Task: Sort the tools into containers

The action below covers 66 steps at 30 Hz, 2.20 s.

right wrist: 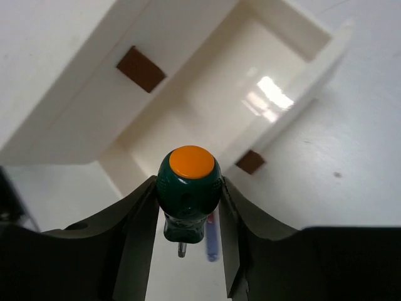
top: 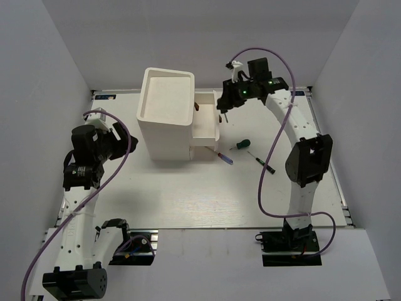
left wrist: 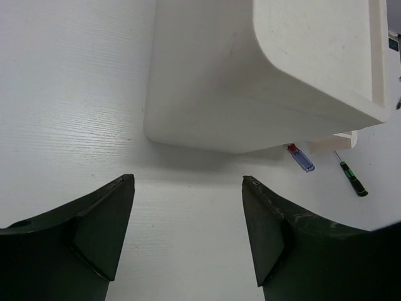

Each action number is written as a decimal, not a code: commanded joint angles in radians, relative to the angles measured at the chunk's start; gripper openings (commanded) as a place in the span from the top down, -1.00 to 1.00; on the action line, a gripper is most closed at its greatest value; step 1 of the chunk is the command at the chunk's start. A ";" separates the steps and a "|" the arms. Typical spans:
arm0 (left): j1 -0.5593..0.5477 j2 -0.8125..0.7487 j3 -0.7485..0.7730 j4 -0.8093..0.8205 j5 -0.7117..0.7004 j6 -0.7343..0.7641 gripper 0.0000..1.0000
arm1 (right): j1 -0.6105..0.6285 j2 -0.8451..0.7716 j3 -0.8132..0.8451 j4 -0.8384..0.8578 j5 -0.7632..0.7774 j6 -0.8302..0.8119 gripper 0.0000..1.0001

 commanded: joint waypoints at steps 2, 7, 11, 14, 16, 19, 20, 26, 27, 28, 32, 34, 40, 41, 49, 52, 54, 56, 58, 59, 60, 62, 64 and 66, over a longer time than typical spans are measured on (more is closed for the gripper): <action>-0.003 -0.008 0.021 0.031 0.029 -0.007 -0.59 | 0.047 0.086 0.051 0.031 -0.077 0.190 1.00; -0.003 -0.026 0.021 0.031 0.038 -0.017 -0.59 | 0.080 0.142 0.111 0.055 -0.054 0.228 0.88; -0.003 -0.026 0.030 0.009 0.038 -0.017 -0.59 | 0.100 0.150 0.131 0.063 -0.064 0.224 -0.03; -0.003 -0.017 0.030 0.009 0.060 -0.017 -0.59 | 0.096 0.124 0.124 0.049 -0.068 0.205 -0.09; -0.003 -0.017 0.030 0.021 0.070 -0.017 -0.45 | 0.081 0.084 0.107 0.045 -0.058 0.182 -0.09; -0.003 -0.017 0.012 0.031 0.103 -0.017 0.10 | 0.056 -0.011 0.017 0.072 -0.058 0.098 0.03; -0.003 -0.017 0.012 0.031 0.116 -0.017 0.34 | 0.050 -0.050 -0.001 0.068 -0.055 0.086 0.09; -0.003 -0.008 0.003 0.040 0.136 -0.007 0.94 | -0.096 -0.238 -0.293 0.094 -0.038 -0.265 1.00; -0.003 -0.017 -0.006 0.040 0.136 -0.007 0.66 | -0.123 -0.286 -0.396 0.110 -0.069 -0.425 1.00; -0.003 -0.017 -0.006 0.040 0.136 -0.007 0.66 | -0.123 -0.287 -0.397 0.104 -0.136 -0.427 0.83; -0.003 -0.028 -0.037 0.051 0.147 -0.017 -0.27 | -0.203 -0.298 -0.556 -0.094 -0.259 -1.087 -0.47; -0.003 -0.028 -0.037 0.060 0.159 -0.017 -0.30 | -0.212 -0.256 -0.568 -0.171 -0.271 -1.207 -0.61; -0.003 -0.028 -0.037 0.037 0.160 -0.017 -0.33 | -0.182 -0.112 -0.519 -0.065 -0.244 -1.360 -0.65; -0.003 -0.028 -0.037 0.037 0.159 -0.017 -0.33 | -0.177 -0.094 -0.521 -0.013 -0.203 -1.356 -0.65; -0.003 -0.061 -0.082 0.037 0.159 -0.026 -0.33 | -0.160 0.078 -0.332 -0.116 -0.112 -1.468 -0.65; -0.003 -0.061 -0.082 0.037 0.159 -0.026 -0.33 | -0.153 0.121 -0.280 -0.245 -0.100 -1.545 -0.65; -0.003 -0.061 -0.082 0.037 0.159 -0.026 -0.33 | -0.151 0.146 -0.256 -0.320 -0.100 -1.585 -0.65; -0.003 -0.052 -0.073 0.037 0.159 -0.026 -0.33 | -0.150 0.164 -0.222 -0.377 -0.101 -1.609 -0.60; -0.003 -0.052 -0.072 0.037 0.159 -0.026 -0.33 | -0.150 0.167 -0.225 -0.403 -0.101 -1.626 -0.60; -0.003 -0.052 -0.072 0.037 0.159 -0.026 -0.33 | -0.150 0.170 -0.231 -0.397 -0.089 -1.626 -0.57; -0.003 -0.052 -0.082 0.037 0.159 -0.026 -0.33 | -0.145 0.167 -0.243 -0.388 -0.083 -1.625 -0.57; -0.003 -0.043 -0.082 0.046 0.159 -0.026 -0.33 | -0.139 0.172 -0.261 -0.344 -0.051 -1.590 -0.53; -0.003 -0.043 -0.082 0.046 0.159 -0.026 -0.33 | -0.134 0.181 -0.271 -0.296 -0.023 -1.563 -0.51; -0.003 -0.032 -0.071 0.046 0.159 -0.026 -0.33 | -0.122 0.189 -0.288 -0.261 -0.005 -1.528 -0.48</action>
